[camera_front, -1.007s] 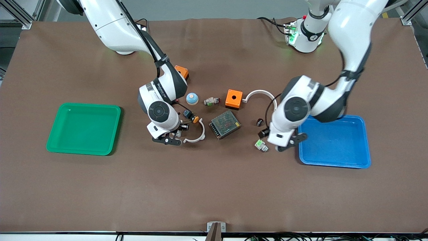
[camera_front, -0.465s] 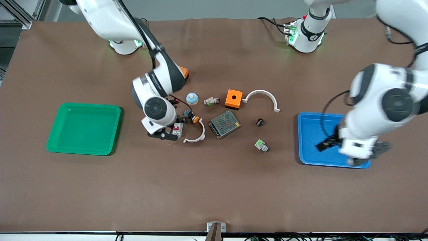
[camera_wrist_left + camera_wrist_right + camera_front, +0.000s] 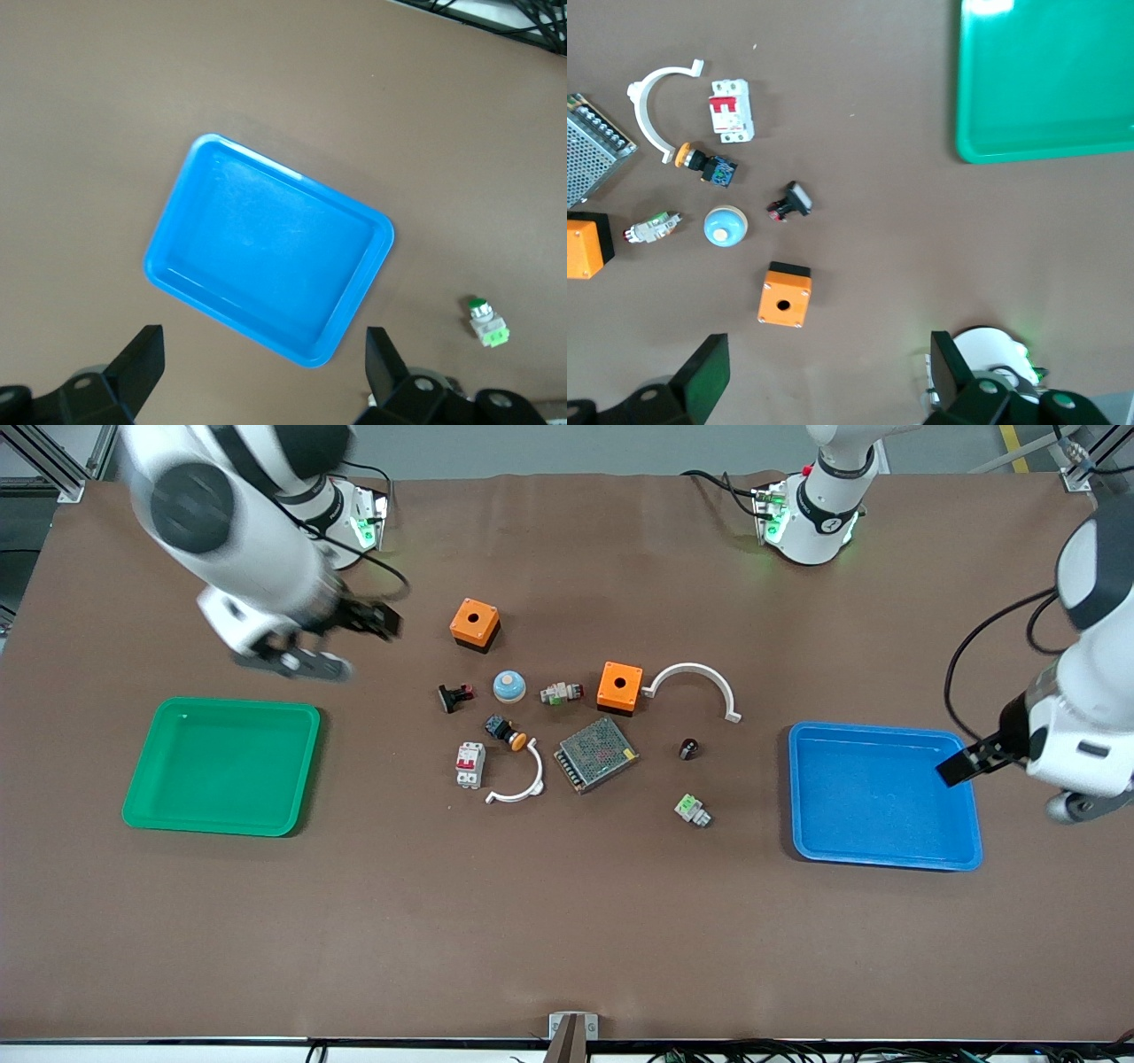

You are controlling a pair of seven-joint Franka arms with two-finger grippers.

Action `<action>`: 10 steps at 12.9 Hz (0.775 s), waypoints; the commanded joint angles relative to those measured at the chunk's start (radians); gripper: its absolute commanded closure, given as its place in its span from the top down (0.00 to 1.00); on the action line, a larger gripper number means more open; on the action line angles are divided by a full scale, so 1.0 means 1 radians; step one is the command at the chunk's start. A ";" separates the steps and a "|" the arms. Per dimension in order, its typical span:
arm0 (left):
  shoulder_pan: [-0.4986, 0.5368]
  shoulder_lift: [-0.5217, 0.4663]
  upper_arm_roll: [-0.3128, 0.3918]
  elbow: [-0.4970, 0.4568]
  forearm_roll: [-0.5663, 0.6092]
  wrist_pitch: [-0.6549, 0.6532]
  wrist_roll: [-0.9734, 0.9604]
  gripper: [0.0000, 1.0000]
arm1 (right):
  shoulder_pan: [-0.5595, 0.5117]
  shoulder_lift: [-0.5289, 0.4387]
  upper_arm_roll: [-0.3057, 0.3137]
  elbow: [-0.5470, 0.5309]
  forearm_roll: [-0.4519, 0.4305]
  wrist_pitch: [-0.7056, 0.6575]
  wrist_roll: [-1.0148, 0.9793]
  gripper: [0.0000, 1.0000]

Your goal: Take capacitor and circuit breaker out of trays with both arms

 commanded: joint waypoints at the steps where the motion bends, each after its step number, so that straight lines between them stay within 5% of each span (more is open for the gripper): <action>1: 0.038 -0.019 -0.008 0.035 -0.006 -0.027 0.113 1.00 | -0.139 -0.071 -0.003 -0.055 0.007 0.000 -0.194 1.00; 7: 0.063 -0.116 0.019 0.031 -0.104 -0.060 0.389 1.00 | -0.409 -0.063 -0.011 -0.032 -0.018 0.069 -0.566 1.00; 10: -0.061 -0.201 0.227 -0.024 -0.204 -0.124 0.423 1.00 | -0.406 -0.042 -0.009 0.048 -0.053 0.083 -0.569 1.00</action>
